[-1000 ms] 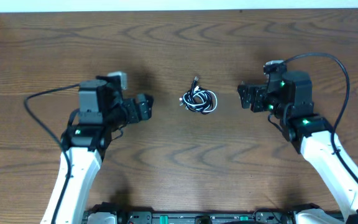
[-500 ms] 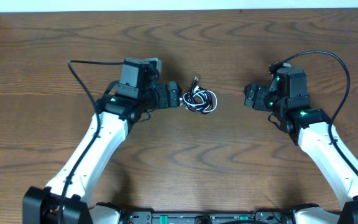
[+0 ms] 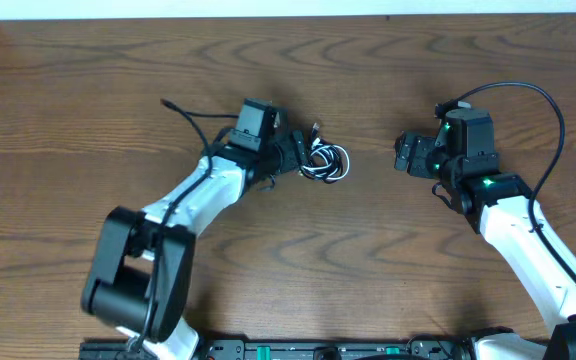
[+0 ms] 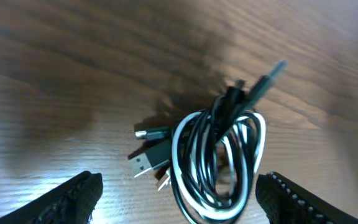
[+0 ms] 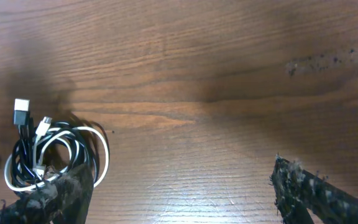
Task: Untangle cables
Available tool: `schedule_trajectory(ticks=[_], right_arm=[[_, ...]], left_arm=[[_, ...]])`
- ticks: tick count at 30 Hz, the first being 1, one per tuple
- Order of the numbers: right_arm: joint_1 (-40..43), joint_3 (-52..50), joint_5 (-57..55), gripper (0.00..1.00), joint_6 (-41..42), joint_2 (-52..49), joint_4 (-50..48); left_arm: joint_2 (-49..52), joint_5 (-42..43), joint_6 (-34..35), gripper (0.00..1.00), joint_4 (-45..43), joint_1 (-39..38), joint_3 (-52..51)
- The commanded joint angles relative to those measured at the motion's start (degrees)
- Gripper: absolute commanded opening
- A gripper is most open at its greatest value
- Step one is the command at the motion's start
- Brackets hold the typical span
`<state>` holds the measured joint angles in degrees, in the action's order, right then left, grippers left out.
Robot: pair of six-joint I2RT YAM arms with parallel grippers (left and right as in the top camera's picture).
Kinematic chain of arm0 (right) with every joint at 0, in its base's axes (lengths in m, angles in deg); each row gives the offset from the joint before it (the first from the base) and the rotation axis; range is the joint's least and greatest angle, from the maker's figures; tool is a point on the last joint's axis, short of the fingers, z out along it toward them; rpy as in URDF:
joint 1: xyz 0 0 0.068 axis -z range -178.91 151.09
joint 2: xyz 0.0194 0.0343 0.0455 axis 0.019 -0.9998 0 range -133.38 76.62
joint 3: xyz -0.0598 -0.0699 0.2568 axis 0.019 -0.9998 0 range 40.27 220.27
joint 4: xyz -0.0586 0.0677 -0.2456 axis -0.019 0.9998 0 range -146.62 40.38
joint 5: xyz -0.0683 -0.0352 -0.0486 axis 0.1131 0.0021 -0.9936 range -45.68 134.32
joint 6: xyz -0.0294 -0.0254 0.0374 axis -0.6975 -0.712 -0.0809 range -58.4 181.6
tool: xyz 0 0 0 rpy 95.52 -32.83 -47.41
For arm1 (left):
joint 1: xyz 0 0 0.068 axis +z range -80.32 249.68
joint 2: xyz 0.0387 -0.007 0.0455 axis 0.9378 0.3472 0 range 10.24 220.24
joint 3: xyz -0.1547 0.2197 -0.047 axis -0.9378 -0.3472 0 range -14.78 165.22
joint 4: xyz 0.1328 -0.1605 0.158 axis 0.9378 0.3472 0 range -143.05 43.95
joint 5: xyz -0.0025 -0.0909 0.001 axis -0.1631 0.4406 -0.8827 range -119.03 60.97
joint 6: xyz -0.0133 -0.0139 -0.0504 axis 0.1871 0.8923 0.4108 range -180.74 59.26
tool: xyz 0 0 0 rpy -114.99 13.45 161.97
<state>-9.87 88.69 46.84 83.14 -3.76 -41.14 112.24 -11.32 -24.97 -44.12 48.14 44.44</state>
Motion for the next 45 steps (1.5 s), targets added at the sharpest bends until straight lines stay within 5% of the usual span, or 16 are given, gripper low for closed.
schedule_trajectory(ticks=[1,7,12,16,24,31,45], right_arm=[[-0.2,0.7,-0.9,0.89,0.7,-0.2,0.0],[-0.2,0.7,-0.9,0.89,0.7,-0.2,0.0],[-0.2,0.7,-0.9,0.89,0.7,-0.2,0.1],[-0.2,0.7,-0.9,0.89,0.7,-0.2,0.2],[-0.2,0.7,-0.9,0.89,0.7,-0.2,0.2],[-0.6,0.6,1.7,0.89,0.7,-0.3,1.3],[-5.6,0.6,12.7,0.87,-2.8,-8.2,3.1]], left_arm=[[2.4,0.2,3.0,0.79,-1.0,-2.1,0.7],[3.6,-0.6,2.8,0.70,-1.7,-4.1,0.7],[3.7,-1.4,2.4,0.51,-1.7,-4.8,0.6],[3.8,-1.6,2.2,0.25,-0.3,-5.0,0.6],[3.8,-1.9,-2.8,0.08,7.5,-5.0,0.6],[3.8,7.3,-16.3,0.07,8.8,-5.0,0.6],[1.4,21.1,-22.5,0.07,7.3,-4.9,0.6]])
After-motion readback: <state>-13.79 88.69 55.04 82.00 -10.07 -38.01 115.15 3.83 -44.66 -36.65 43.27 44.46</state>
